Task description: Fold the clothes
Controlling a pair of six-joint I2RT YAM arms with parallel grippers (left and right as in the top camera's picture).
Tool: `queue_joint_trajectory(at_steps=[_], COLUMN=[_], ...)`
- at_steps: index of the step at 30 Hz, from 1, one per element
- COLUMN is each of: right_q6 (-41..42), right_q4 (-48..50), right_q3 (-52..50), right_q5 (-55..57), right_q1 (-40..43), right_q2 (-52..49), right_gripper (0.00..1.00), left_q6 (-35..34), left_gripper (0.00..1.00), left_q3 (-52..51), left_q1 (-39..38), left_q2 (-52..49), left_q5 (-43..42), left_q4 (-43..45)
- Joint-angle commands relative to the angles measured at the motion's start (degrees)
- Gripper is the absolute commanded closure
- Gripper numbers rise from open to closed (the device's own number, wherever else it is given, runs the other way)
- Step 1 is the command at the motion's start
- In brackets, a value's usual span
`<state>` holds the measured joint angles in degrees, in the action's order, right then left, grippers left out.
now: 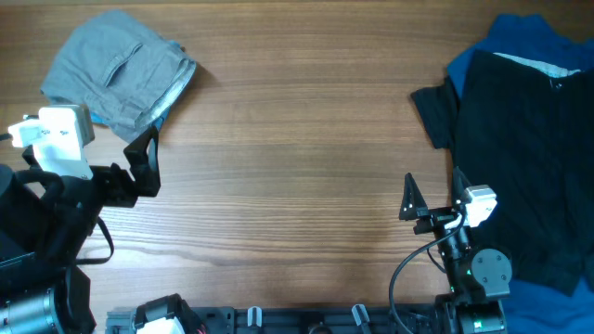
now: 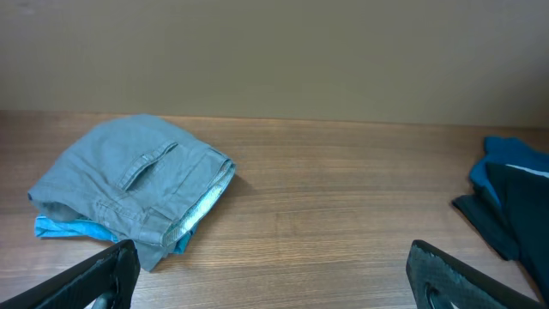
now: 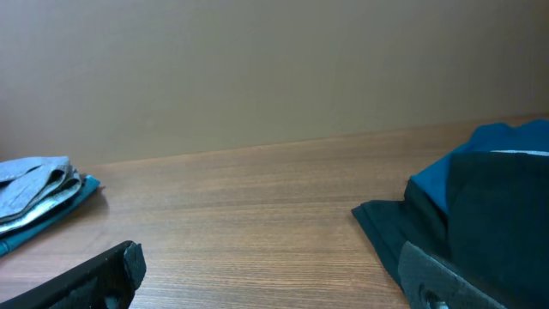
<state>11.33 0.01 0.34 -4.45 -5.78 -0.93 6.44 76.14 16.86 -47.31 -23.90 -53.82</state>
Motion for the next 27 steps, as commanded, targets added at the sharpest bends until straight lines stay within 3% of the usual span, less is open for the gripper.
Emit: queue_joint_trajectory(at_steps=[1,10,14,17,21,27], right_q6=[0.8,0.8,0.8,0.8,0.8,0.8], right_q4=[0.3,0.3,0.3,0.3,0.3,0.3], right_q3=[0.0,0.0,0.0,0.0,0.0,0.0], right_q5=[0.1,0.1,0.1,0.1,0.1,0.1], right_q1=[0.3,0.3,0.3,0.3,0.3,0.3], right_q2=[0.7,0.7,0.7,0.7,0.7,0.7], right_gripper=[0.0,0.0,0.0,0.0,0.0,0.01], left_q6=[0.9,0.9,0.9,0.3,-5.8,-7.7], left_gripper=[0.0,0.0,0.0,0.0,0.0,0.0], left_q3=[0.0,0.0,-0.5,-6.7,-24.0,-42.0], left_q1=[-0.1,-0.2,-1.5,-5.6,-7.2,-7.2], left_q2=[0.0,0.0,0.2,2.3,12.0,28.5], left_q5=[-0.1,0.1,4.6,4.7,6.2,6.9], left_q4=[0.1,0.0,0.1,9.8,26.7,34.4])
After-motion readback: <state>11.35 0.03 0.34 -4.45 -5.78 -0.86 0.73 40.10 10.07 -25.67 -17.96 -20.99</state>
